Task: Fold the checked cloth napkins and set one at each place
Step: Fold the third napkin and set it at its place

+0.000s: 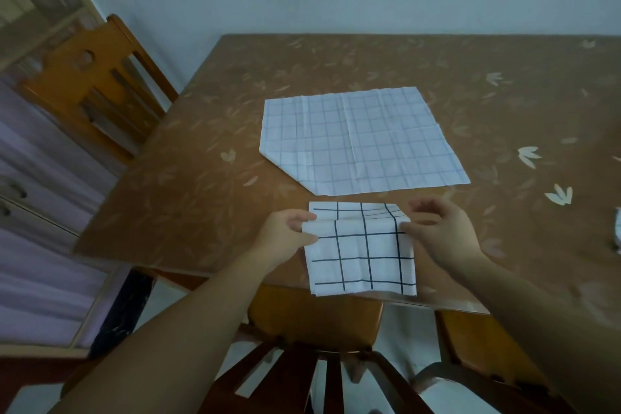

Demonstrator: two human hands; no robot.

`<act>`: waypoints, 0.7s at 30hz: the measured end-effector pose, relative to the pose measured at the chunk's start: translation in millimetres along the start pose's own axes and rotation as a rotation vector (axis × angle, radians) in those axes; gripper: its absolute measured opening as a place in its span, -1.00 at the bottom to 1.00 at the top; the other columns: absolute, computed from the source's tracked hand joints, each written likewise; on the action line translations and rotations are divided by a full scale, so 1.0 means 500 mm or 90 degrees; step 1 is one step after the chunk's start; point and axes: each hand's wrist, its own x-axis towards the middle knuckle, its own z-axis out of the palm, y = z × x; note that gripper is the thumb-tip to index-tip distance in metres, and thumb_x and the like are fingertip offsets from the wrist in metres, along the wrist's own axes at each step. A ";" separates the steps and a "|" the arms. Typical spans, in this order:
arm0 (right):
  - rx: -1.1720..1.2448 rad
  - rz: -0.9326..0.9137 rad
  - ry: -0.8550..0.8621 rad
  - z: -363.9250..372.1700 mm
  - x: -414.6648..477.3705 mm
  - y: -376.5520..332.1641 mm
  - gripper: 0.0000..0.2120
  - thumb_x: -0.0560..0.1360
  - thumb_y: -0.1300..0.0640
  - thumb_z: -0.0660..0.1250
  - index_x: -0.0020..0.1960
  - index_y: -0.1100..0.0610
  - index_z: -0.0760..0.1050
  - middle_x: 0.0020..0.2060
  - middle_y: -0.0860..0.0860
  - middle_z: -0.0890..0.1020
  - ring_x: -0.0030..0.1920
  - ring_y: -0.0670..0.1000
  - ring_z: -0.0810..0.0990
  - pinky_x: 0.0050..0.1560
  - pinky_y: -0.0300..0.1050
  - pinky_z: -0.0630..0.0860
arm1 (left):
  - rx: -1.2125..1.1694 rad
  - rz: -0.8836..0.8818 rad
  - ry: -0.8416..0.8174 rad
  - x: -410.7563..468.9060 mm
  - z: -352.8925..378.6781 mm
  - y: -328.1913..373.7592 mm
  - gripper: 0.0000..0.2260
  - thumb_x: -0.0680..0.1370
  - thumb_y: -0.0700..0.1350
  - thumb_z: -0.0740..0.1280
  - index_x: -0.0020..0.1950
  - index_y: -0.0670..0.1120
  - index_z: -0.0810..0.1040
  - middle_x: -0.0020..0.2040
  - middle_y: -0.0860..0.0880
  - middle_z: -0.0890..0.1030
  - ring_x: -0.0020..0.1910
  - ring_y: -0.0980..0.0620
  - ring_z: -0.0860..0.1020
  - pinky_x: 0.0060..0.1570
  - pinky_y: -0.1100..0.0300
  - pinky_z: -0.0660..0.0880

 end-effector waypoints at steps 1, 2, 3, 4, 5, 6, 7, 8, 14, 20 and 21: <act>-0.038 -0.022 -0.005 -0.007 0.000 -0.009 -0.64 0.41 0.17 0.49 0.17 0.01 0.52 -0.01 -0.07 0.62 -0.13 -0.09 0.61 -0.24 -0.21 0.54 | 0.033 0.026 0.011 -0.001 -0.004 0.011 -0.72 0.46 -0.21 0.49 0.07 0.10 0.61 0.02 -0.01 0.62 0.04 0.02 0.59 0.00 0.19 0.53; -0.073 -0.049 -0.014 -0.014 -0.001 -0.021 -0.67 0.43 0.16 0.48 0.15 -0.03 0.51 -0.04 -0.08 0.62 -0.20 -0.10 0.61 -0.31 -0.23 0.53 | 0.061 0.053 0.022 -0.001 -0.010 0.024 -0.75 0.47 -0.18 0.49 0.09 0.07 0.62 0.00 0.01 0.62 0.02 0.06 0.58 -0.06 0.25 0.50; -0.120 -0.084 -0.024 -0.022 -0.003 -0.032 -0.70 0.45 0.16 0.45 0.14 -0.04 0.53 -0.07 -0.07 0.62 -0.24 -0.11 0.60 -0.35 -0.28 0.49 | 0.085 0.082 0.028 -0.003 -0.015 0.040 -0.79 0.48 -0.17 0.47 0.09 0.03 0.63 -0.03 0.04 0.62 -0.02 0.09 0.58 -0.13 0.29 0.47; -0.177 -0.131 -0.030 -0.030 -0.003 -0.045 -0.74 0.47 0.17 0.43 0.14 -0.01 0.56 -0.08 -0.07 0.62 -0.24 -0.13 0.58 -0.33 -0.34 0.44 | 0.115 0.114 0.032 -0.005 -0.022 0.056 -0.84 0.49 -0.16 0.46 0.05 0.01 0.65 -0.08 0.07 0.62 -0.07 0.12 0.57 -0.20 0.31 0.44; -0.242 -0.185 -0.034 -0.038 0.000 -0.056 -0.79 0.49 0.17 0.40 0.11 0.03 0.60 -0.08 -0.06 0.64 -0.20 -0.14 0.57 -0.27 -0.38 0.40 | 0.149 0.147 0.035 -0.007 -0.030 0.073 -0.89 0.50 -0.15 0.45 0.00 -0.01 0.67 -0.12 0.10 0.61 -0.12 0.14 0.56 -0.24 0.32 0.41; -0.298 -0.233 -0.035 -0.046 0.001 -0.068 -0.84 0.50 0.18 0.38 0.07 0.07 0.63 -0.08 -0.04 0.66 -0.17 -0.13 0.56 -0.22 -0.37 0.39 | 0.182 0.174 0.037 -0.008 -0.038 0.089 -0.94 0.50 -0.13 0.45 -0.05 -0.01 0.68 -0.13 0.11 0.59 -0.14 0.15 0.54 -0.24 0.32 0.40; -0.340 -0.265 -0.036 -0.056 0.003 -0.080 -0.87 0.50 0.18 0.37 0.02 0.08 0.65 -0.08 -0.03 0.67 -0.15 -0.11 0.56 -0.19 -0.33 0.40 | 0.210 0.191 0.035 -0.010 -0.046 0.106 -0.96 0.49 -0.11 0.46 -0.08 -0.01 0.68 -0.12 0.11 0.57 -0.13 0.15 0.52 -0.21 0.31 0.41; -0.363 -0.284 -0.039 -0.066 0.005 -0.091 -0.89 0.50 0.17 0.37 -0.02 0.06 0.65 -0.08 -0.04 0.68 -0.12 -0.08 0.58 -0.15 -0.26 0.44 | 0.221 0.195 0.022 -0.008 -0.057 0.118 -0.98 0.48 -0.10 0.48 -0.11 0.01 0.68 -0.09 0.10 0.57 -0.09 0.14 0.52 -0.14 0.27 0.46; -0.033 -0.189 -0.166 -0.108 0.009 -0.181 -0.89 0.55 0.09 0.32 -0.11 0.08 0.57 -0.19 0.00 0.69 -0.16 0.05 0.63 -0.04 -0.06 0.51 | -0.053 0.019 -0.195 0.003 -0.131 0.177 -0.89 0.56 -0.16 0.35 0.01 -0.10 0.67 0.03 -0.10 0.68 0.13 -0.09 0.61 0.28 -0.10 0.46; -0.037 -0.154 -0.216 -0.059 0.010 -0.205 -0.88 0.55 0.05 0.33 -0.10 0.05 0.60 -0.26 -0.01 0.70 -0.22 0.04 0.66 -0.14 -0.03 0.57 | 0.141 0.058 -0.330 -0.001 -0.071 0.207 -0.70 0.47 0.16 0.44 0.16 0.15 0.57 0.17 0.14 0.60 0.16 0.15 0.55 0.25 0.09 0.47; -0.029 -0.141 -0.215 -0.049 0.009 -0.203 -0.87 0.54 0.04 0.34 -0.12 0.06 0.61 -0.25 -0.01 0.71 -0.20 0.03 0.68 -0.13 -0.05 0.59 | 0.132 0.071 -0.322 -0.003 -0.046 0.204 -0.70 0.45 0.13 0.47 0.14 0.11 0.60 0.12 0.13 0.63 0.09 0.13 0.60 0.19 0.08 0.52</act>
